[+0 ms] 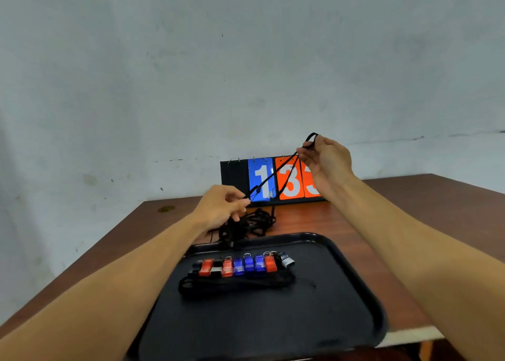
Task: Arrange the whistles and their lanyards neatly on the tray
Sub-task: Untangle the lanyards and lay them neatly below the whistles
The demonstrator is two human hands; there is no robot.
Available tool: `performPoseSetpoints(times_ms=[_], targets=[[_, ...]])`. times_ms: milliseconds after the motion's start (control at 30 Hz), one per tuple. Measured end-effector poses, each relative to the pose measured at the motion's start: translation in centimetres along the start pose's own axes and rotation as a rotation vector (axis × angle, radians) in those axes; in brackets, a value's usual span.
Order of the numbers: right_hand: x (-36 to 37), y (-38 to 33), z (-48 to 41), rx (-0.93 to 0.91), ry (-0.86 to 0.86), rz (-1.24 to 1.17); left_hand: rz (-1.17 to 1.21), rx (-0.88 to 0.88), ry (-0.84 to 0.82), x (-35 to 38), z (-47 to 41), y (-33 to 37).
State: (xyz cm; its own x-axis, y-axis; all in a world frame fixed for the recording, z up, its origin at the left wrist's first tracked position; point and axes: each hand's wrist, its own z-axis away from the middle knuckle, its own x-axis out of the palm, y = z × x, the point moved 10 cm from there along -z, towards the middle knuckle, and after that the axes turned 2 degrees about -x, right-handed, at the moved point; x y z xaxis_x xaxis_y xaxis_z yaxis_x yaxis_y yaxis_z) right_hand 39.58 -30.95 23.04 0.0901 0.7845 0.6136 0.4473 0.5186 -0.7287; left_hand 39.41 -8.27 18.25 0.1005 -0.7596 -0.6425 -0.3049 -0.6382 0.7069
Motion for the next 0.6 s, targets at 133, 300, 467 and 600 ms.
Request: performPoseSetpoints(times_ms=[133, 300, 467, 600], targets=[[-3.0, 0.1, -0.3, 0.005, 0.122, 0.096, -0.043, -0.012, -0.011, 0.2, -0.3, -0.4], [-6.0, 1.1, -0.6, 0.065, 0.246, 0.269, -0.132, -0.011, 0.0, 0.6, -0.5, -0.4], [-6.2, 3.8, 0.1, 0.184, 0.069, 0.668, -0.145, 0.035, -0.026, 1.1, 0.0, 0.9], [-3.8, 3.8, 0.5, -0.093, -0.131, 1.317, -0.143, 0.048, -0.015, 0.4, 0.3, 2.2]])
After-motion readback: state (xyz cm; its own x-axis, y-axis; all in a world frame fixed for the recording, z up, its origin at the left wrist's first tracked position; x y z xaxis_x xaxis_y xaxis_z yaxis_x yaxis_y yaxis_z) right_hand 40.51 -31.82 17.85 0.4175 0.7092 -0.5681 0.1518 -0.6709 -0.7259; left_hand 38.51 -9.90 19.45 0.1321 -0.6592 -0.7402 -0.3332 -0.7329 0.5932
